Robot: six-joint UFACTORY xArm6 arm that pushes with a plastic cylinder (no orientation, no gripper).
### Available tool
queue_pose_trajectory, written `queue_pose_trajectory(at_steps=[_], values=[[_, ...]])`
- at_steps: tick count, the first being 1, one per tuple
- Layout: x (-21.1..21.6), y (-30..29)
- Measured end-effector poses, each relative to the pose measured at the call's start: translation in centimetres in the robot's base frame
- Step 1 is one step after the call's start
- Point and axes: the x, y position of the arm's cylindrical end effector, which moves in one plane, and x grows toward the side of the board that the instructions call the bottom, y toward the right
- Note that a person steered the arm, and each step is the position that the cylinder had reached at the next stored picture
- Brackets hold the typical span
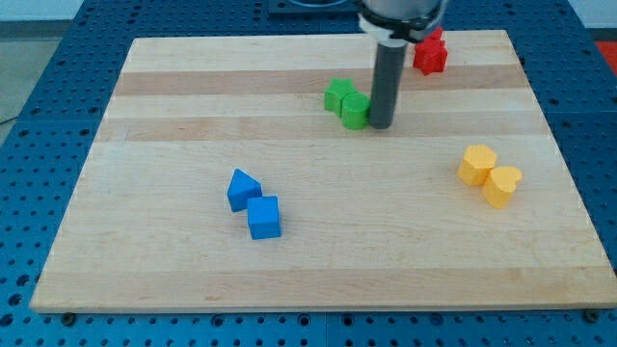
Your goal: Keep green blocks and red blocks in a vertical line
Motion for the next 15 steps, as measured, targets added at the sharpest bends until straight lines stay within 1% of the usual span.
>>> queue_pose_trajectory(at_steps=[1,2,3,4,5,6,7,8,9,10,11,12,13,14,15], values=[[0.0,-1.6],[0.2,2.2],[0.0,10.8],[-3.7,18.7],[-10.8,19.6],[-13.4,18.7],[-13.4,14.9],[-13.1,8.8],[-12.7,8.9],[-10.9,12.0],[-9.8,6.9],[-9.8,3.8],[-10.7,10.5],[-13.7,11.4],[-14.6,6.4]])
